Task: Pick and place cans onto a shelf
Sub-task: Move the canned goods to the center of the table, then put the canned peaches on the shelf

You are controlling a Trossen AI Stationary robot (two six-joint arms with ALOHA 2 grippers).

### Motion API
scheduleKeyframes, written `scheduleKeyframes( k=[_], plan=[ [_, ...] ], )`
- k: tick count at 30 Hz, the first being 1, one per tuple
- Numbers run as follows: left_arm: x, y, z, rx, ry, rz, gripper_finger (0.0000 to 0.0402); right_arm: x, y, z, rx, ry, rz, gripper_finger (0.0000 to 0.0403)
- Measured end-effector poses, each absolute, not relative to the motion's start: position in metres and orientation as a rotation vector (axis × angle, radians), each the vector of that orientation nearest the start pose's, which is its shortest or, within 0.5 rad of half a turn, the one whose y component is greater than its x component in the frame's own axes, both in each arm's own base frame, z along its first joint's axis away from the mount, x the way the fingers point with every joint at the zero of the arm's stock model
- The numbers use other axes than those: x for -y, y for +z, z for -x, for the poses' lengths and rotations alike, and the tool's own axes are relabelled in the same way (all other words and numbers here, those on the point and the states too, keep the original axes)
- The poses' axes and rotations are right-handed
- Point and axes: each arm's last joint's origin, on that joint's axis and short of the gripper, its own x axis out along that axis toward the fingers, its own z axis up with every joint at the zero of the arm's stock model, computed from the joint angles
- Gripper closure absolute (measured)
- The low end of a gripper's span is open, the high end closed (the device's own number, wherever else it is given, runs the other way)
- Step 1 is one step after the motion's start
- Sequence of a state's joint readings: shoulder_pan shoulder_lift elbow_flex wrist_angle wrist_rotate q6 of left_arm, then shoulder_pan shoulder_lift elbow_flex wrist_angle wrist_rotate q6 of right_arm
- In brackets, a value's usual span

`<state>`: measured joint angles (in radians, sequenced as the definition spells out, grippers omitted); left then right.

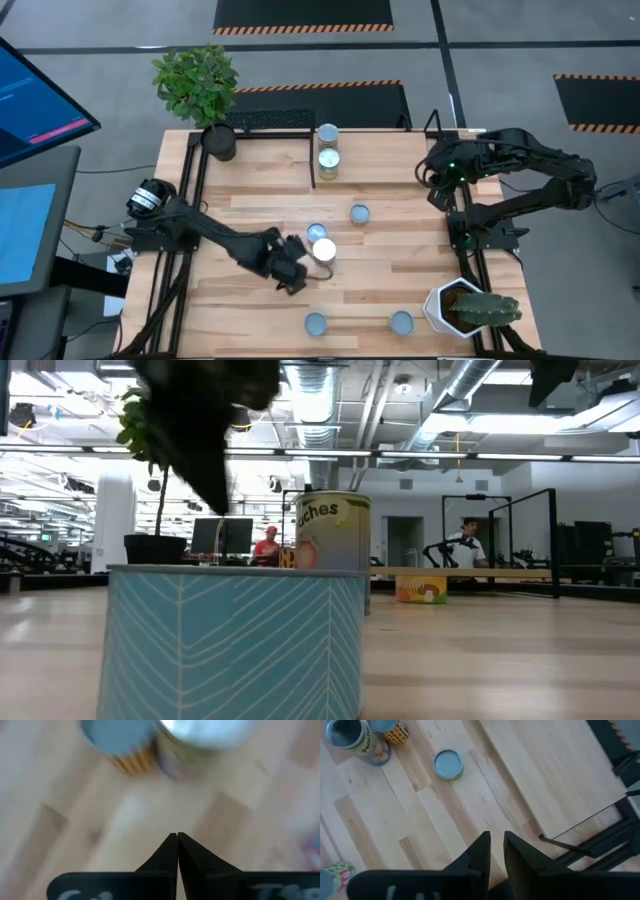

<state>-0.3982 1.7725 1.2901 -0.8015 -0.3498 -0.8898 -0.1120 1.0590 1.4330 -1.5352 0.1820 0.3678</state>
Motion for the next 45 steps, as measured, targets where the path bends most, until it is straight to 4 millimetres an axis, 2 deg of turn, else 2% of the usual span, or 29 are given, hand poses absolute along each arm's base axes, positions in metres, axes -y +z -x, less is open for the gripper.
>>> scheduleKeyframes(
  k=[3, 5, 7, 10, 15, 19, 23, 28, 30, 34, 38, 42, 45],
  plan=[
    [0.11, 0.206, -0.339, -1.036, 0.483, 0.309, 0.0401, 0.02, 0.392, -0.13, -1.088, -0.47, -0.273, 0.0326],
    [0.101, 0.201, -0.35, -1.038, 0.427, 0.309, 0.0402, 0.02, 0.393, -0.129, -1.085, -0.453, -0.248, 0.0326],
    [0.096, 0.199, -0.368, -0.969, 0.34, 0.342, 0.0401, 0.02, 0.394, -0.127, -1.081, -0.443, -0.235, 0.0326],
    [0.087, 0.2, -0.389, -0.909, 0.312, 0.325, 0.0401, 0.021, 0.394, -0.127, -1.072, -0.434, -0.218, 0.0326],
    [0.068, 0.226, -0.418, -0.834, 0.304, 0.256, 0.0402, 0.021, 0.395, -0.129, -1.072, -0.404, -0.175, 0.0326],
    [0.052, 0.243, -0.416, -0.932, 0.372, 0.205, 0.0401, 0.021, 0.395, -0.129, -1.086, -0.361, -0.107, 0.0326],
    [0.044, 0.257, -0.404, -1.041, 0.421, 0.164, 0.0401, 0.021, 0.395, -0.13, -1.095, -0.302, -0.036, 0.0326],
    [0.042, 0.257, -0.381, -1.238, 0.42, 0.057, 0.0401, 0.02, 0.396, -0.141, -1.034, -0.231, -0.082, 0.033],
    [0.041, 0.257, -0.368, -1.328, 0.403, 0.004, 0.0401, 0.021, 0.395, -0.151, -1.028, -0.229, -0.093, 0.0333],
    [0.039, 0.261, -0.347, -1.364, 0.306, -0.088, 0.0401, 0.023, 0.385, -0.175, -1.077, -0.218, -0.089, 0.0339],
    [0.029, 0.256, -0.313, -1.315, 0.24, -0.087, 0.0401, 0.027, 0.368, -0.201, -1.177, -0.207, -0.073, 0.034],
    [0.016, 0.244, -0.274, -1.159, 0.223, 0.023, 0.0401, 0.029, 0.35, -0.227, -1.254, -0.194, -0.082, 0.034],
    [0.008, 0.235, -0.255, -1.039, 0.228, 0.11, 0.0401, 0.032, 0.337, -0.242, -1.306, -0.172, -0.129, 0.034]
  ],
)
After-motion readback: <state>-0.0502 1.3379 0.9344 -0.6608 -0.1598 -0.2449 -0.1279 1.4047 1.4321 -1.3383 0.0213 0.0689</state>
